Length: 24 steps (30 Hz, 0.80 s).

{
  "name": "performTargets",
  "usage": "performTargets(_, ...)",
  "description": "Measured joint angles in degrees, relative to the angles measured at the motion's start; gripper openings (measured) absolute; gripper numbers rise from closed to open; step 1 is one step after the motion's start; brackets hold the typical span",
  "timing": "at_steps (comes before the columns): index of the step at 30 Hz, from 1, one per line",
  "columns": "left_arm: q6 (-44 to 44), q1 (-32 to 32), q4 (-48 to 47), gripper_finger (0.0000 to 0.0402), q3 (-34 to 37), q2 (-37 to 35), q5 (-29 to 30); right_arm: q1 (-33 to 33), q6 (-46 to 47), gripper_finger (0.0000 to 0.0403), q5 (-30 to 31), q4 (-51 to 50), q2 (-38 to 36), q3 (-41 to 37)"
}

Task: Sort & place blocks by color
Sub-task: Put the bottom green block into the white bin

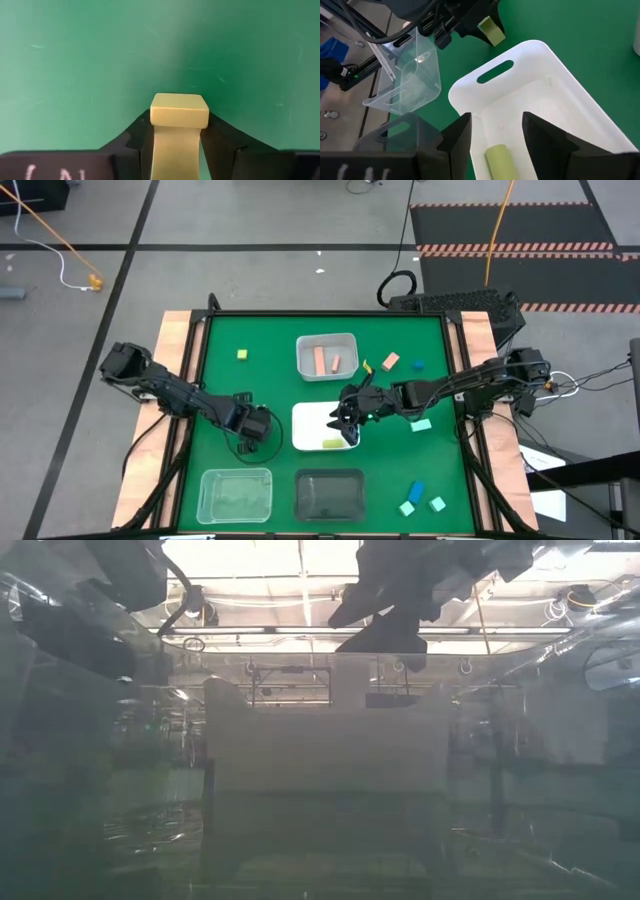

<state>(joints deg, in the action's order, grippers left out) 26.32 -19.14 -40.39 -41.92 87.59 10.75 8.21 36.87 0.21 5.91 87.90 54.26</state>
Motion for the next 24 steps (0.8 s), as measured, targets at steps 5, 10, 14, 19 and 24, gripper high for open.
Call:
performTargets(5,3.16,0.00,-1.33,0.0127,0.39,-2.99,0.84,0.00,2.22,0.0167,0.00,1.07,0.00,0.00)
performTargets(10,7.65,-0.04,-1.29,0.0127,0.35,-9.77,3.20,0.02,2.79,0.0167,0.00,5.56,0.00,0.00)
performTargets(14,12.27,-0.02,2.50,0.0127,0.33,-16.88,8.27,0.00,2.68,0.0167,0.02,9.85,0.00,0.00)
performTargets(19,16.09,-0.04,18.95,0.0127,0.33,-24.63,17.60,0.02,0.41,0.0167,0.23,14.34,0.00,0.02)
performTargets(24,14.13,-0.02,42.71,0.0127,0.17,-27.36,22.19,0.62,-8.49,0.0167,5.18,19.66,0.00,0.03)
